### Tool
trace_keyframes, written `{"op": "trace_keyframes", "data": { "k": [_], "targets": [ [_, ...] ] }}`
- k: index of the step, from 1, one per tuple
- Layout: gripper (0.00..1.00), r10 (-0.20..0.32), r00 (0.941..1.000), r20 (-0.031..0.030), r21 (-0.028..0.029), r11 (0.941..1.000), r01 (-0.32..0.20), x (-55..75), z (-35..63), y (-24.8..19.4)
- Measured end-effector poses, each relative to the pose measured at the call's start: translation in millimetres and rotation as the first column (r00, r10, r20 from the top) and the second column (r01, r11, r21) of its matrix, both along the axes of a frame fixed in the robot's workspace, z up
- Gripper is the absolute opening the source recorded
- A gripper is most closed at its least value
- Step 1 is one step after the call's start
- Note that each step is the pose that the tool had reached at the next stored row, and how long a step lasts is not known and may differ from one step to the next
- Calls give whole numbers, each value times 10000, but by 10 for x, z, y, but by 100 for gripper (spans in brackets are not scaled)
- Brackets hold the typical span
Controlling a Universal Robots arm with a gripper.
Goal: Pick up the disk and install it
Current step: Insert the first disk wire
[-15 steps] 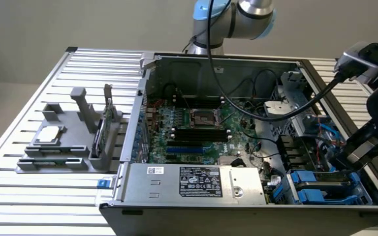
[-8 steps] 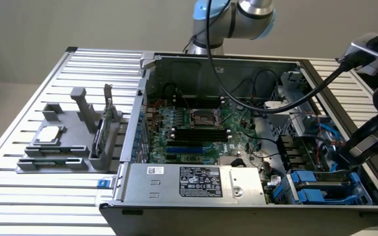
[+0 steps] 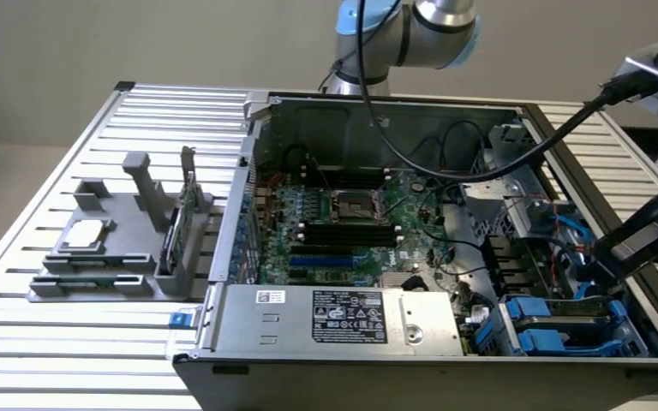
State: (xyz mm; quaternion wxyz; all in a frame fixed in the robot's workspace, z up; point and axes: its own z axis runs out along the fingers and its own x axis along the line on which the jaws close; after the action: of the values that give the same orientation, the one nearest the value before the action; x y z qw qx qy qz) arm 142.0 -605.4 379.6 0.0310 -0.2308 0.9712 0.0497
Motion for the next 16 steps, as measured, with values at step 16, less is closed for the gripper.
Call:
{"op": "trace_keyframes", "data": {
  "k": [16],
  "targets": [
    [11,-2357,9718,-1,1,9718,2357,0,24,0]
  ]
}}
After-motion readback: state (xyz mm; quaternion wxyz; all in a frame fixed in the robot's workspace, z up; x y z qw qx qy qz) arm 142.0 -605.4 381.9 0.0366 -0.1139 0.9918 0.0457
